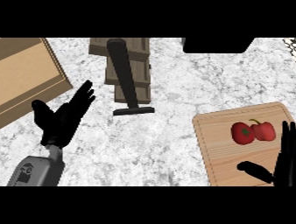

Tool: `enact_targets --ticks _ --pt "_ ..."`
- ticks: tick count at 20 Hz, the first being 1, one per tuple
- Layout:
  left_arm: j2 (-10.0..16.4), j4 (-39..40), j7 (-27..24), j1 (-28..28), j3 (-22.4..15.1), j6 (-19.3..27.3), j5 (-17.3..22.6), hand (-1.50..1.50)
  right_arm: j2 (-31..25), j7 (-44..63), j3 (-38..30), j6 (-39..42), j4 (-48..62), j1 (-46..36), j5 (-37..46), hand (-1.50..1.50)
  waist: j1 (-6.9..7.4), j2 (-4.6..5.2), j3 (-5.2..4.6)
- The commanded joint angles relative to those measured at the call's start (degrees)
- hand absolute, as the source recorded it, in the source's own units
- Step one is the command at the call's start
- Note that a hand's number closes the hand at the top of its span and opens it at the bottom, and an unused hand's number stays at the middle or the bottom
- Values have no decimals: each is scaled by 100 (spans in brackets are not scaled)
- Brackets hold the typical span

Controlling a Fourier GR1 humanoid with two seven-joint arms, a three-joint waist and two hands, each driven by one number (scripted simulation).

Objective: Pick the bell pepper from the cutting board and place it in the tiered basket

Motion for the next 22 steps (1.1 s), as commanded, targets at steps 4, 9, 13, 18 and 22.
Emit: enact_targets --ticks 4,9,13,18,22 --pt "-72 -47 -111 139 222 -196 -113 0 -294 -184 -370 150 590 -598 -483 -150 18 29 48" --pt "-267 240 -415 213 224 -372 -222 0 -189 -237 -373 -151 1071 -808 -400 -150 17 31 48" --pt "-347 -66 276 -103 205 -45 -386 0 -551 -999 -789 -411 2033 -1106 -1083 -150 22 31 51" --pt "-372 15 16 102 293 -252 -462 0 -505 -948 -751 -665 2609 -1504 -932 -150 25 32 49" --pt "-376 -208 -76 353 282 -361 -443 0 -553 -832 -489 -278 2512 -1682 -771 -150 31 29 48"
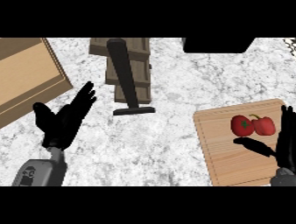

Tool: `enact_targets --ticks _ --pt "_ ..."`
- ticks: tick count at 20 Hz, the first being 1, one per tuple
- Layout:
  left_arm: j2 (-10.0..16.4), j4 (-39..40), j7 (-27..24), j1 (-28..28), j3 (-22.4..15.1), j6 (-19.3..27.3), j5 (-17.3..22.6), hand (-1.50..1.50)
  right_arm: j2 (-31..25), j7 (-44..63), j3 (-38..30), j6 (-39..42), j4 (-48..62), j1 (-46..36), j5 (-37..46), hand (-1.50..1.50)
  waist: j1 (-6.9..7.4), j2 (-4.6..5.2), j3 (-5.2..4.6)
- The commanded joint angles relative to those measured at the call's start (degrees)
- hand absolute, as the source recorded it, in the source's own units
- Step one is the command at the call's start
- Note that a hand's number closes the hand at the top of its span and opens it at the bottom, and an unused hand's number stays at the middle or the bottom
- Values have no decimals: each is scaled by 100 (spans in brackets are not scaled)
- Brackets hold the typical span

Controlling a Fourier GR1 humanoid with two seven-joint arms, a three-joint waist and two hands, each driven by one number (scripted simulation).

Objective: Pick the bell pepper from the cutting board and place it in the tiered basket

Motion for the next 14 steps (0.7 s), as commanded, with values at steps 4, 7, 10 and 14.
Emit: enact_targets --ticks 4,7,10,14 --pt "-41 148 -72 -19 72 -100 -57 0 -54 -1095 106 -318 934 -309 -304 150 29 31 44" --pt "-223 68 -109 -24 -39 51 -191 0 162 -943 217 -841 1316 -582 97 150 42 35 44" --pt "-138 -22 130 -59 84 -79 -110 0 96 -805 307 -657 896 -430 67 150 20 27 42" --pt "-300 -199 -178 342 -150 18 -386 0 182 -1117 307 -779 387 -149 -330 150 16 19 41"
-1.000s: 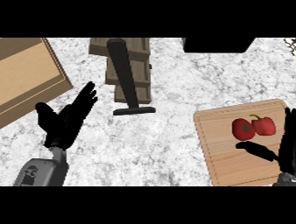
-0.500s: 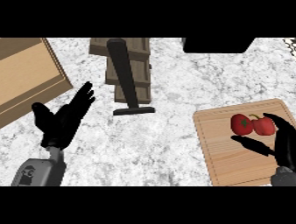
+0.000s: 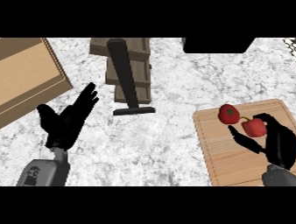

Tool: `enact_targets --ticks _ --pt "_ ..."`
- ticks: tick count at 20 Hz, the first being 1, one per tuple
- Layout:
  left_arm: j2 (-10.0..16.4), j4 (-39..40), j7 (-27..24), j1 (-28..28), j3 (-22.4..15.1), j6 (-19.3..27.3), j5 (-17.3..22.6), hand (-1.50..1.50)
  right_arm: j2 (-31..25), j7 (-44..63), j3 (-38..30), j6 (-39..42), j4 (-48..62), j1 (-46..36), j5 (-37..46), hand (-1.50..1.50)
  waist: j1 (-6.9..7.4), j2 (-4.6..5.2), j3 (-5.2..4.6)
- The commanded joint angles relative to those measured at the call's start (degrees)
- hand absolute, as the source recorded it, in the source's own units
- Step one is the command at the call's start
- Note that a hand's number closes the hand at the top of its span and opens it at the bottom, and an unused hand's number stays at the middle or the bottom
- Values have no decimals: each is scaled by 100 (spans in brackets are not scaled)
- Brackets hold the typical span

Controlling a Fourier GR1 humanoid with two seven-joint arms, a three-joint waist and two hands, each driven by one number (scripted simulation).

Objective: Pick the bell pepper from the cutting board and place it in the tiered basket

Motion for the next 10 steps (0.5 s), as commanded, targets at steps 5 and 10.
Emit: enact_targets --ticks 5,10 --pt "162 -77 180 -76 168 -109 81 0 651 1489 1062 1419 -1323 423 884 150 -74 -11 3" --pt "58 -81 165 158 68 -27 11 0 962 2381 1756 2870 -1859 411 1195 150 -83 -104 -48"
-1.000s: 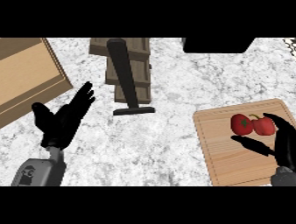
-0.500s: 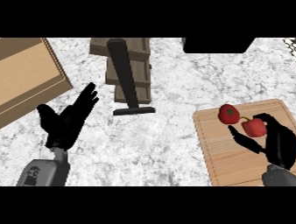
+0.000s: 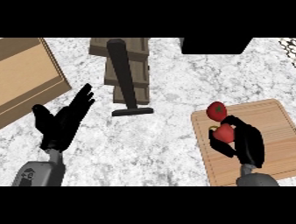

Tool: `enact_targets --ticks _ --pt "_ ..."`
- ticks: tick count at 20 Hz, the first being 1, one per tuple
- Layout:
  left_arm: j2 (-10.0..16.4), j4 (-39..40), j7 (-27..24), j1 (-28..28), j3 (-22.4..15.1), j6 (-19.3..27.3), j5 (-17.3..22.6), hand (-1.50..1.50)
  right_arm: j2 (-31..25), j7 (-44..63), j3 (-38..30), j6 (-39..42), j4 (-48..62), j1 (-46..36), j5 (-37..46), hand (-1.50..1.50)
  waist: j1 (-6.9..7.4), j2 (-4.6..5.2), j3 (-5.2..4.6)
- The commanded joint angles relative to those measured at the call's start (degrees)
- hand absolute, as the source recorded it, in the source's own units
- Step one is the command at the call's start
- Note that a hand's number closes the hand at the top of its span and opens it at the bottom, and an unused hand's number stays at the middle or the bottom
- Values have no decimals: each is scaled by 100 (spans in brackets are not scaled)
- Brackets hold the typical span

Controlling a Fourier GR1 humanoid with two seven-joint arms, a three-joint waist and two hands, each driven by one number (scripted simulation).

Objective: Pick the bell pepper from the cutting board and place it in the tiered basket

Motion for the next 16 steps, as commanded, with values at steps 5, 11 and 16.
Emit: enact_targets --ticks 5,11,16 --pt "106 104 42 -58 198 34 53 0 410 1981 1087 1853 -2166 -409 -270 150 -184 -100 34" --pt "101 60 41 43 185 9 72 0 416 3547 1386 2741 -4178 -1413 -344 150 -219 -166 33" --pt "20 127 -5 72 106 22 24 0 417 5014 1630 4040 -5487 -2590 -247 150 -166 -108 44"
